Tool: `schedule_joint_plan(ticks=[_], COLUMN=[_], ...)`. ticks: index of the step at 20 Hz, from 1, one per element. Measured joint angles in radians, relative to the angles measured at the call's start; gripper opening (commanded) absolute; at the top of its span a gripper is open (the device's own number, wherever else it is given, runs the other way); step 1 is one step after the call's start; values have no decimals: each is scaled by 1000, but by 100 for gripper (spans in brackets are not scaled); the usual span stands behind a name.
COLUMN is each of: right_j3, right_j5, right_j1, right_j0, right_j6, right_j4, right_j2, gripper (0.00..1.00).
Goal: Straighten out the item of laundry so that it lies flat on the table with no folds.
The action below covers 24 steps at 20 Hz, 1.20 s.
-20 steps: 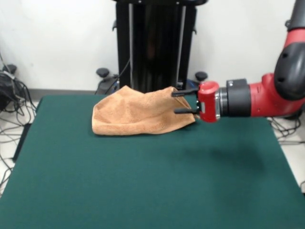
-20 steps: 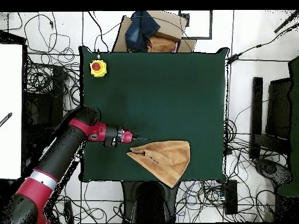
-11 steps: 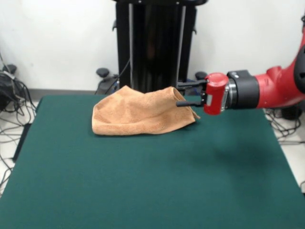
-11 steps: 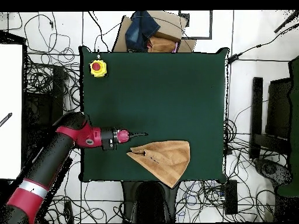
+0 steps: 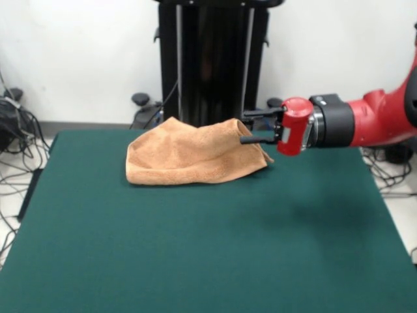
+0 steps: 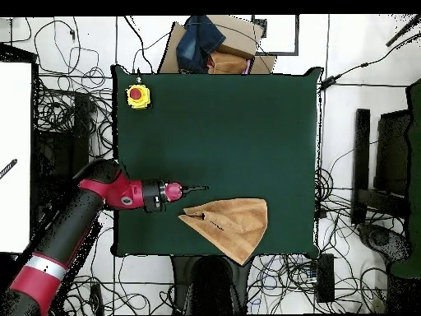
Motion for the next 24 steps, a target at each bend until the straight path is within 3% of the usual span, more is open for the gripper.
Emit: schedule_joint_plan(ticks=[9,18,24], right_j3=[-55,-60,-60], right_j5=[1,-3,-76], right_j1=[42,20,-18], right_j0=[-8,-17,-17], right_j6=[0,0,0], right_j4=[0,35,78], right_j2=[2,64,130], gripper=[100,100,100])
